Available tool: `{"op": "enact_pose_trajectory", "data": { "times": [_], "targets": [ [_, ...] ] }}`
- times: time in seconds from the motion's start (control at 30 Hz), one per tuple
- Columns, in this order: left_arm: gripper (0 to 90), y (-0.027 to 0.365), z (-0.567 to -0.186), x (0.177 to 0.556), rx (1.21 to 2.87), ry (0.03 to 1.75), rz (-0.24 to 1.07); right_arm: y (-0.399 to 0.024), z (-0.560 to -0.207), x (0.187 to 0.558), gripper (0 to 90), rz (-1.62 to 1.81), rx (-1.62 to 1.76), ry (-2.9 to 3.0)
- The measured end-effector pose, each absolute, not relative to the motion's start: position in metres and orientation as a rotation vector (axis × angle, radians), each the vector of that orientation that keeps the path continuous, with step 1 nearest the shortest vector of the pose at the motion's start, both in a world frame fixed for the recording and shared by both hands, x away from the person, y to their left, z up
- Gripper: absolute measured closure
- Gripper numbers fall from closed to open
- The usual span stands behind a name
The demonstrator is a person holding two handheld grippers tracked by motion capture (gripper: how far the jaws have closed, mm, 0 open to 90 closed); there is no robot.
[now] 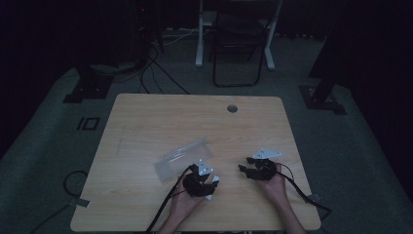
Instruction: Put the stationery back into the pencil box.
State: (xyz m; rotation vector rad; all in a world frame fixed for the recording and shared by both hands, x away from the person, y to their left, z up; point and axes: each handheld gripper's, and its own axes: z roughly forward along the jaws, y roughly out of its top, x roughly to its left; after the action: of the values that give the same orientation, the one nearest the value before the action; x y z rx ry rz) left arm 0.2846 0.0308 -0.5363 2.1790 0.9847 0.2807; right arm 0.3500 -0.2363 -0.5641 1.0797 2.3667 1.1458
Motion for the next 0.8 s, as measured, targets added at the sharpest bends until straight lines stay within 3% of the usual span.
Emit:
{"op": "enact_pose_trajectory", "data": {
  "times": [0.5, 0.8],
  "targets": [
    [65.8, 0.0246, -0.5429, 0.2864, 2.221, 0.982, 0.258, -0.2363, -0.5641, 0.3500, 47.2, 1.146, 1.080, 2.367],
    [68.2, 0.0235, -0.5466, 0.2883, 2.257, 0.981, 0.268, -0.2364, -0.5641, 0.3500, 47.1, 1.147, 1.080, 2.368]
  ]
}}
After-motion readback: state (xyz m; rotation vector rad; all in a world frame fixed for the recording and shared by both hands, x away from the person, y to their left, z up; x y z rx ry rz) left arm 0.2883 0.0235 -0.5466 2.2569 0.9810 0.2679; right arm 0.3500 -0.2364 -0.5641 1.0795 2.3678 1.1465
